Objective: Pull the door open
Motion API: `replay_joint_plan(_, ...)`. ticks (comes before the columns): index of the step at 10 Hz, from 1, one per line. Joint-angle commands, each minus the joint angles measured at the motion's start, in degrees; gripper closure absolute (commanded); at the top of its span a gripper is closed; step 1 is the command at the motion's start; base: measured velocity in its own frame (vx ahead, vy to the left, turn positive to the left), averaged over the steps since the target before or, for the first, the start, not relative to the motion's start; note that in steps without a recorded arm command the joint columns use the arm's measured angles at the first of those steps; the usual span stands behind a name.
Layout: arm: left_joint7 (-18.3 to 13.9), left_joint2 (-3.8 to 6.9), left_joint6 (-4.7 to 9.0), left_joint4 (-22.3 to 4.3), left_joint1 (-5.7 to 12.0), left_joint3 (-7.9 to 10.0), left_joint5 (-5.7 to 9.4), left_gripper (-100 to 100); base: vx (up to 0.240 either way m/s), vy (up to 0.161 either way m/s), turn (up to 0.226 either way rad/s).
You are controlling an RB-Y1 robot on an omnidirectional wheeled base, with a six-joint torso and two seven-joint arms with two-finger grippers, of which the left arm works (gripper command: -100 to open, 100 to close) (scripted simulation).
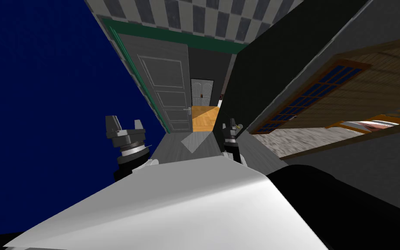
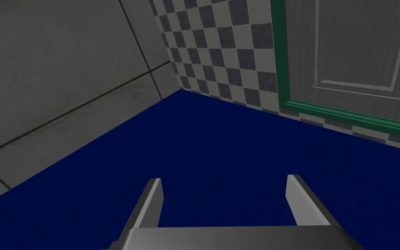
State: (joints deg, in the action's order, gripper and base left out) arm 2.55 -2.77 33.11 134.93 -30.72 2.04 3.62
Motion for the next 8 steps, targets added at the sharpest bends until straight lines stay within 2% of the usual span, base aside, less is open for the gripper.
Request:
replay_joint_plan(1, -0.23, 0.93, -0.47, -1.79, 0.83, 0.21, 0.09, -100, 0.031, 0.017, -0.076)
replay_joint_plan(3, -0.41, 1.59, -0.84, -3.17, 1.46, 0.37, 0.16, -100, 0.173, -0.024, -0.021)
replay_joint_plan(8, -1.28, 4.13, -2.58, -9.79, 4.52, 1.14, 0.48, -100, 0.181, -0.022, -0.05)
